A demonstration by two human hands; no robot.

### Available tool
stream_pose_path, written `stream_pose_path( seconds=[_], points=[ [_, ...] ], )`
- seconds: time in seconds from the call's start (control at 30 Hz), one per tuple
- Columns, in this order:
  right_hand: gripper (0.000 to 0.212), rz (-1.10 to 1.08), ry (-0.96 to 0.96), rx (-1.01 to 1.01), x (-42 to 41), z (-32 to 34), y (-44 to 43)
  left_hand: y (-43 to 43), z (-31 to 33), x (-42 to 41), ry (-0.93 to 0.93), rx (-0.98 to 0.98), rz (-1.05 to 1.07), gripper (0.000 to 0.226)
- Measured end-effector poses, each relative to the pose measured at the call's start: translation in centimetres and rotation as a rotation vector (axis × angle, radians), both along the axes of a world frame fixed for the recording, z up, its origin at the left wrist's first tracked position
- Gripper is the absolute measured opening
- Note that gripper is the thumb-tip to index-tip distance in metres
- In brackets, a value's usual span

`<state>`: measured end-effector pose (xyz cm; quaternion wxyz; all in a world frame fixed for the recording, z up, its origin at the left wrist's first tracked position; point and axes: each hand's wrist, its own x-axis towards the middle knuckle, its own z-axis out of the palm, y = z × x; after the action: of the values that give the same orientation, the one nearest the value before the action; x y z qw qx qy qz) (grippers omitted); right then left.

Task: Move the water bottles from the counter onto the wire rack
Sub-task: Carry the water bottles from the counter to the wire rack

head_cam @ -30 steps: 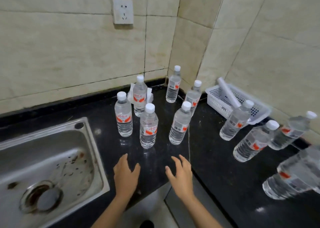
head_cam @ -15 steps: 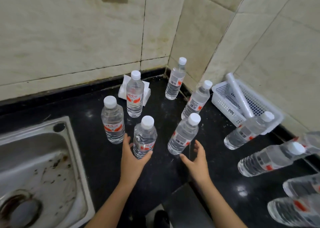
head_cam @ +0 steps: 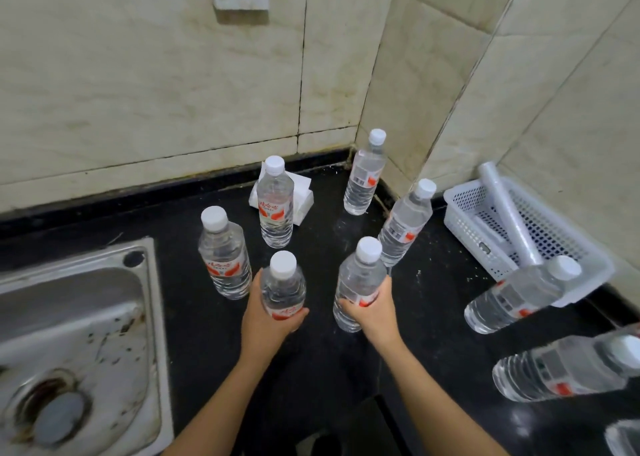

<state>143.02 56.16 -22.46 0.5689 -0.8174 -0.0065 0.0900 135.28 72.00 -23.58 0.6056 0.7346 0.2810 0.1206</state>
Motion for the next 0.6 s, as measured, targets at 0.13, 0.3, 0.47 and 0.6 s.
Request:
stream_pose_path(
  seconds=[0.13,0.3,0.47,0.6],
  points=[
    [0.066,0.002,0.013,-0.037,1.0,0.1,0.9,-0.1,0.1,0.4,0.029,0.003,0.049,0.078],
    [0.066,-0.02,0.02,-0.171,1.1,0.3,1.7,0.3,0.7,0.2,0.05,0.017,0.011,0.067],
    [0.061,-0.165,0.01,-0.24,-1.9,0.2,0.5,-0.2,1.4,-0.9,0.094,0.047,-0.079,0.059],
    [0.062,-0.309,0.048,-0.321,-5.8,0.3,-2.6,-1.6,1.4,-1.7,0.15,0.092,-0.198,0.057]
  ],
)
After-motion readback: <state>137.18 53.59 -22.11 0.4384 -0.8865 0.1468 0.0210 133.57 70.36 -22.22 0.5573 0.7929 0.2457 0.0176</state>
